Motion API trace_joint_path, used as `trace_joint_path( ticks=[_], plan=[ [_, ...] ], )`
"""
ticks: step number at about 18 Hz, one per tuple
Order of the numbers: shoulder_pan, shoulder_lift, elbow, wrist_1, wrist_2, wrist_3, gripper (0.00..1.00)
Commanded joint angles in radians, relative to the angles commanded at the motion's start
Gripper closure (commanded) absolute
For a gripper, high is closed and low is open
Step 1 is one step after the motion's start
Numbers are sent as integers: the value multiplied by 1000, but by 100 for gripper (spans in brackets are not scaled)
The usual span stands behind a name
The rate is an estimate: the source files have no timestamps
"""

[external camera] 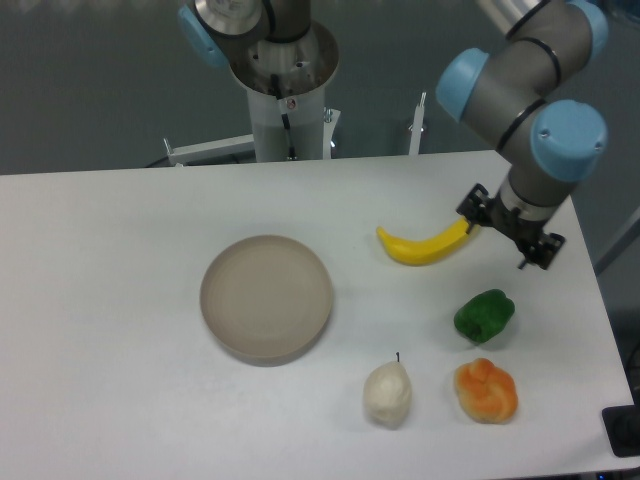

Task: Pick up the banana from the table
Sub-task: 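Move the open gripper up and over to the yellow banana, then lower the gripper onto the banana and close the fingers on it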

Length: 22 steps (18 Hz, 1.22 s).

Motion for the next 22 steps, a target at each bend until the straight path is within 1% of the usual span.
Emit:
trace_joint_path(
  ticks=[2,3,4,5,6,9,12,22],
  plan=[
    [-1,9,-77,101,2,3,0],
    [-1,9,-106,138,0,6,0],
    [-5,9,-129,161,2,17,0],
    [-9,15,-152,172,2,21,0],
    [-15,26,-167,183,2,26,0],
    [-18,31,-203,237,2,28,0],
    [-26,26,-214,252,2,29,0],
    [-24,18,-241,263,3,25,0]
  ],
)
